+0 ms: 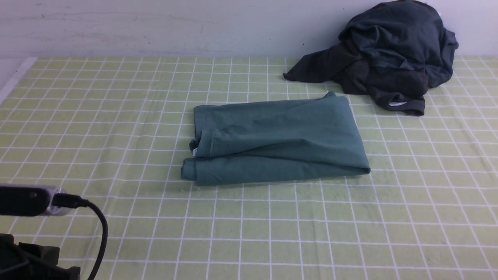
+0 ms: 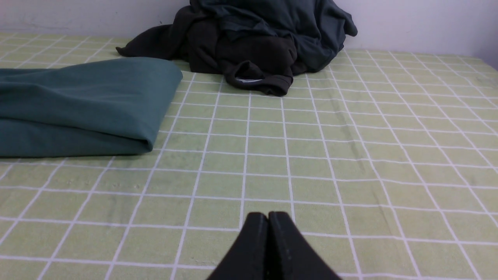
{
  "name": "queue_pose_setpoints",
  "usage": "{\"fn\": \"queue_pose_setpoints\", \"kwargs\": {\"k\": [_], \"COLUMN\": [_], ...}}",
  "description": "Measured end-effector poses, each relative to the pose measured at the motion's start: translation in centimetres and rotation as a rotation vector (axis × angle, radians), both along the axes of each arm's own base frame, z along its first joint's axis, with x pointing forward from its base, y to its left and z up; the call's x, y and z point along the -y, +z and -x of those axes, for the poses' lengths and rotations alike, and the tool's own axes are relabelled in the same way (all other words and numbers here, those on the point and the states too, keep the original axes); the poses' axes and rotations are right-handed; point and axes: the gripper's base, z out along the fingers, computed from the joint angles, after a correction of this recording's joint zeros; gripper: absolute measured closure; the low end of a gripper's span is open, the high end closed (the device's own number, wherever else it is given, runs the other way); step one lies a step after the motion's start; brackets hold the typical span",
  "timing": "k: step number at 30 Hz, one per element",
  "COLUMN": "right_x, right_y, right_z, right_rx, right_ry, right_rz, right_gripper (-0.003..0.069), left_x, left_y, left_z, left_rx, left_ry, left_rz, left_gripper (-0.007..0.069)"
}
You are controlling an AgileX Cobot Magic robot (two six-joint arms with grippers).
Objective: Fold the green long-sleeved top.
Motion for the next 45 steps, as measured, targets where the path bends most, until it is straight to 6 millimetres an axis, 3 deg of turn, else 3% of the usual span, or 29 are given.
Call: {"fn": "queue_pose_setpoints", "kwargs": {"k": [3, 7, 12, 21, 27, 45], "right_x": [0.0, 0.0, 0.0, 0.0, 0.0, 0.0], "right_y": [0.0, 0.0, 0.0, 0.0, 0.0, 0.0], "right_z": [0.0, 0.0, 0.0, 0.0, 0.0, 0.0], "right_rx": [0.000, 0.000, -0.001, -0.003, -0.003, -0.004], "right_ry": [0.000, 0.000, 0.000, -0.001, -0.001, -0.001], "right_rz": [0.000, 0.001, 0.001, 0.000, -0.002, -0.003], "right_gripper": [0.0669, 0.0669, 0.0669, 0.0669, 0.0669, 0.0669], "left_x": [-0.3, -1.2, -2.0, -1.2, -1.2, -1.2], "left_y": [-0.1, -1.3, -2.1, -4.5, -6.2, -6.3], "left_z": [1.4, 5.2, 7.7, 6.6, 6.9, 6.9], "left_rx": [0.063, 0.248, 0.471, 0.687, 0.525, 0.519], "left_ry": [-0.002, -0.003, -0.003, -0.065, -0.035, -0.069], "left_rz": [0.015, 0.055, 0.070, 0.079, 0.067, 0.022], "left_gripper": [0.0628, 0.0628, 0.0628, 0.0628, 0.0628, 0.0628]}}
